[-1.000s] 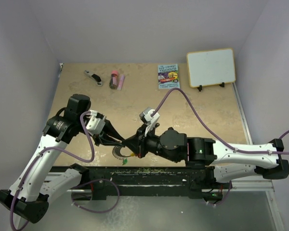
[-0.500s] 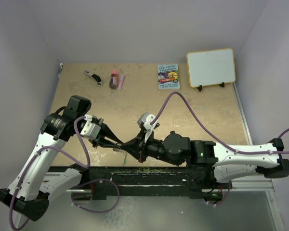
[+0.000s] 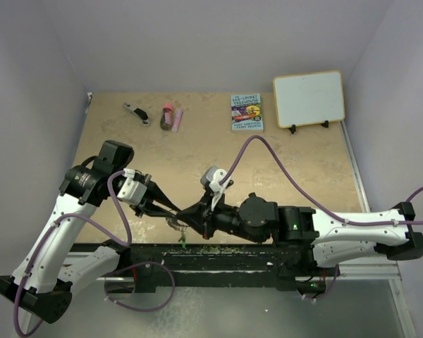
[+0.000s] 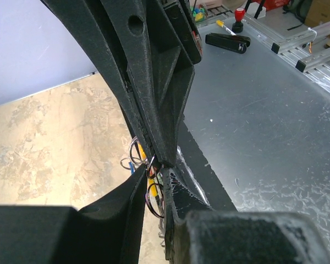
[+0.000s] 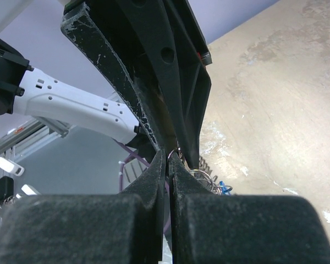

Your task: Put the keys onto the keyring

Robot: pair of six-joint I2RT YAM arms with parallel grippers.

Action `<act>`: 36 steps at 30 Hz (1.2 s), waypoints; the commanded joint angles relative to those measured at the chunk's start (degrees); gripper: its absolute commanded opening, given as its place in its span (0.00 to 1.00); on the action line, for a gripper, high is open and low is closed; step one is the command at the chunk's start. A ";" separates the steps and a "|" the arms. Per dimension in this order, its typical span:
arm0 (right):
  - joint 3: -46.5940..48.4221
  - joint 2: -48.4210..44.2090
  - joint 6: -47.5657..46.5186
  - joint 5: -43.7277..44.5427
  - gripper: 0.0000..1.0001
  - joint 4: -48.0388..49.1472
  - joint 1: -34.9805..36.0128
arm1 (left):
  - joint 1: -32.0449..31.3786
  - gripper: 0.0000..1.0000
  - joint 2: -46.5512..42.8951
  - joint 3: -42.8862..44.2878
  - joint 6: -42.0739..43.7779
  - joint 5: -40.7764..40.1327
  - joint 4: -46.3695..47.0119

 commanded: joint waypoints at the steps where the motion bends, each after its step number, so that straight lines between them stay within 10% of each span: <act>1: -0.10 -1.31 -1.34 0.95 0.00 4.75 0.61 | -0.07 0.21 -0.16 2.08 1.01 11.99 -0.12; 26: 0.42 -0.77 -0.07 4.24 0.00 4.96 0.74 | -0.01 0.04 -1.30 2.96 -13.25 7.35 7.94; 36: -0.49 -2.76 4.83 8.10 0.11 3.27 0.74 | -0.05 0.04 -3.22 -5.01 -36.03 1.00 30.48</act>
